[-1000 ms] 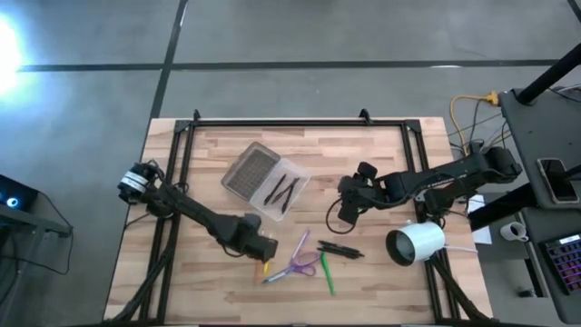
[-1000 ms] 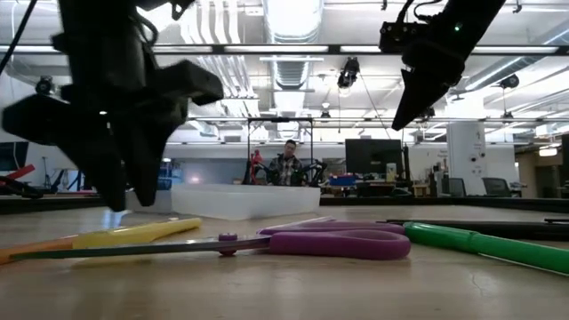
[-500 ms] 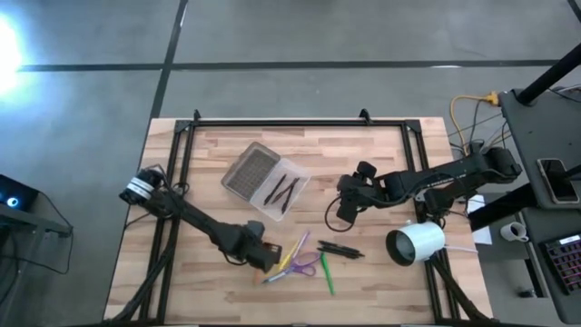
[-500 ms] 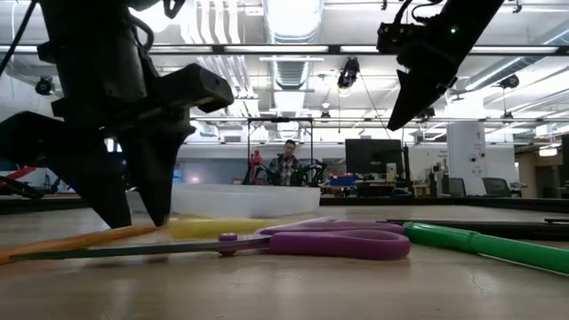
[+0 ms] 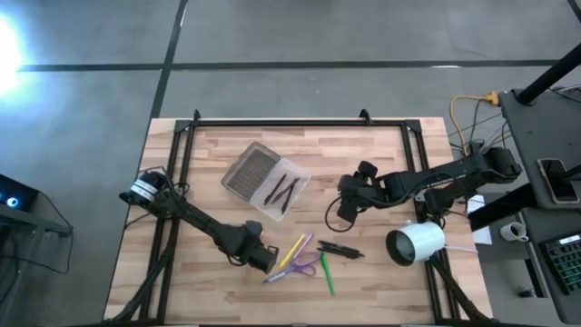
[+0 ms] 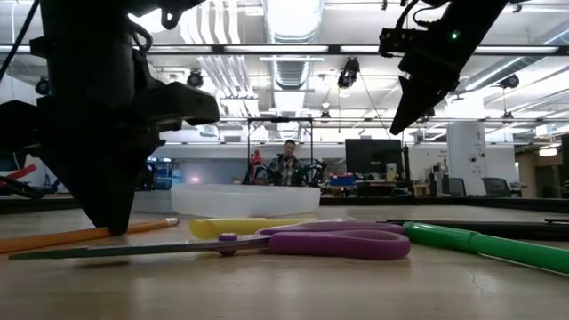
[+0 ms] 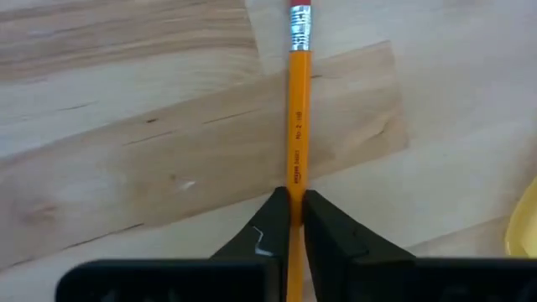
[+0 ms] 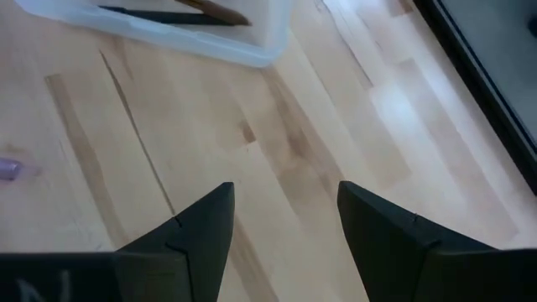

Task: Pick & place school supplies into a supply box
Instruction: Put the orange pencil into the black supply box

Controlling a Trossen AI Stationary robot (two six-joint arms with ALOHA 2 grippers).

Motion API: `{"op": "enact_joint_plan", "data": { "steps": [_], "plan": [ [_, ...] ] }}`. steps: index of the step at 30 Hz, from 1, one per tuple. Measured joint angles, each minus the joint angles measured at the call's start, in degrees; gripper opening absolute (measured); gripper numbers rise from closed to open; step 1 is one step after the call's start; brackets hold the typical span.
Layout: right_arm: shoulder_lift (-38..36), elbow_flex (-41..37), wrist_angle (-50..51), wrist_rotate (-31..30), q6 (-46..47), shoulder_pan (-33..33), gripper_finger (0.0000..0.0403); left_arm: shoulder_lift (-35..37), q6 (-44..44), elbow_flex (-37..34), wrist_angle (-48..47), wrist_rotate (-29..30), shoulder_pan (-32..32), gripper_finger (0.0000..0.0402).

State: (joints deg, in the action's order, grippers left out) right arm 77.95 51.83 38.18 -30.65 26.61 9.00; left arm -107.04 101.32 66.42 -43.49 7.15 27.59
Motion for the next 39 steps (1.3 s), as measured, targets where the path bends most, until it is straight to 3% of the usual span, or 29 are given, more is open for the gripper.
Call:
{"op": "enact_joint_plan", "data": {
  "steps": [5,9,17,21,28,39],
  "plan": [
    [-2.7,0.0,0.2,-4.0,0.8,0.5,0.0205,4.5,-3.2,0.5,0.5,8.6,-1.5,0.0003],
    [-5.4,0.0,0.8,-4.2,1.7,0.3,0.0205,8.5,-14.6,2.3,3.5,13.5,-5.5,0.0001],
    [-8.1,0.0,5.2,-4.1,1.0,0.8,0.0201,7.7,-45.0,12.6,-0.3,11.8,-20.4,0.0001],
    [-8.3,0.0,9.5,-4.0,5.5,2.1,0.0192,7.4,-56.4,13.3,1.3,5.9,-30.6,0.0001],
    [-8.1,-0.1,12.3,-4.0,18.0,3.8,0.018,7.6,-56.5,9.8,4.6,-2.3,-40.7,0.0001],
    [-8.1,-0.7,12.3,-4.3,21.9,3.8,0.018,7.5,-56.4,4.2,7.5,-5.1,-40.8,0.0001]
  ]
}}
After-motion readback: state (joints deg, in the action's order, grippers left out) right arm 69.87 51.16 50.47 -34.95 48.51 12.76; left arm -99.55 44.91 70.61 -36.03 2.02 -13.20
